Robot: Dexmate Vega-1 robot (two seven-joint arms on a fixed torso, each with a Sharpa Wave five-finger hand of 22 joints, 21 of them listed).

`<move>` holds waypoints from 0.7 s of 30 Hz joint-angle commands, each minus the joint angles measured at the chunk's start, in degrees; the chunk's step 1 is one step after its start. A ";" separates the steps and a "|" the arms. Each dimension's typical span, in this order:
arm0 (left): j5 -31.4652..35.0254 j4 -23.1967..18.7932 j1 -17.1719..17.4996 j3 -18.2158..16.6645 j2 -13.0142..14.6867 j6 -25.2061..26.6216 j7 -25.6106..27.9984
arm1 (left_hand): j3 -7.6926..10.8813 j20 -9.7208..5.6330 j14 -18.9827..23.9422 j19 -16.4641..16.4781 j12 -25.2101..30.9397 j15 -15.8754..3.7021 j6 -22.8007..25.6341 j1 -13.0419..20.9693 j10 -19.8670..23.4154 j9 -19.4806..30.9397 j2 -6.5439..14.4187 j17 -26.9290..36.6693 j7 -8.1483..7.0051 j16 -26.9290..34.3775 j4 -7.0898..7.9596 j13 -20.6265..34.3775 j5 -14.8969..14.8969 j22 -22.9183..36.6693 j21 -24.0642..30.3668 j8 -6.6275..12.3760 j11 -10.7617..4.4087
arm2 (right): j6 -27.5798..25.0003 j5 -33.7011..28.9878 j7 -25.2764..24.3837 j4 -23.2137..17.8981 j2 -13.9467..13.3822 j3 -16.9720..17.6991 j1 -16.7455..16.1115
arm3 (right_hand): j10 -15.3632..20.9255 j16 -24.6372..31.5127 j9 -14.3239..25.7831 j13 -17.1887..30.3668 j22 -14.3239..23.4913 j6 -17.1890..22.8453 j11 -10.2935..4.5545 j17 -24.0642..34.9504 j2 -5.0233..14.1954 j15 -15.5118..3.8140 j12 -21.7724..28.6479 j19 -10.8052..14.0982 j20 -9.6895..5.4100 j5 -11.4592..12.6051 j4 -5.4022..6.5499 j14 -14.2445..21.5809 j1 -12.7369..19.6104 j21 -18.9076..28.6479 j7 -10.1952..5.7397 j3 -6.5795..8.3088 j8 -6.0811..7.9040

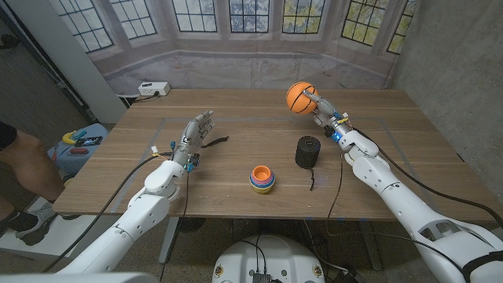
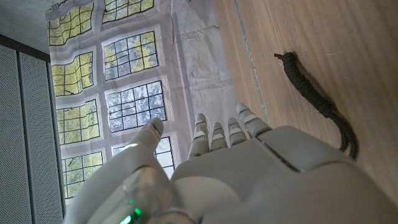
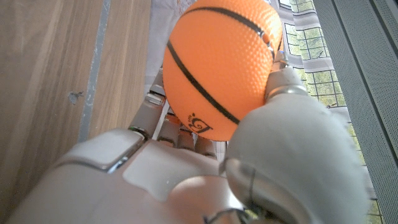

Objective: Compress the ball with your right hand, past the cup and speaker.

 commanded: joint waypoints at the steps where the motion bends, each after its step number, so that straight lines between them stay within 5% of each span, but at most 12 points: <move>1: -0.02 0.61 -0.70 0.47 -0.38 0.19 -0.25 | 0.18 0.33 0.32 0.22 0.27 0.25 0.06 0.59 0.26 0.10 0.18 0.10 -0.25 0.09 -0.17 0.28 0.17 0.27 -0.16 -0.15 0.40 | -1.74 0.28 -3.79 -2.45 -0.62 0.48 -1.50 | 2.58 1.47 0.40 0.47 0.22 2.24 -0.81 1.26 2.38 -3.97 1.25 2.73 -1.86 0.39 0.07 5.19 3.52 0.84 -0.34 -0.29 0.93; 21: 0.07 -0.82 0.57 0.14 0.23 0.24 0.44 | 0.13 0.30 0.27 0.23 0.28 0.25 0.15 0.59 0.32 0.10 0.19 0.11 -0.19 0.07 -0.20 0.29 0.17 0.27 -0.16 -0.14 0.41 | -3.63 0.46 -8.01 -4.46 -0.33 0.55 -2.51 | 10.83 4.75 1.23 -0.44 0.67 9.76 -4.11 3.74 2.87 -9.39 4.21 8.79 -6.03 0.55 -0.05 14.09 7.20 4.08 -2.49 -0.16 3.59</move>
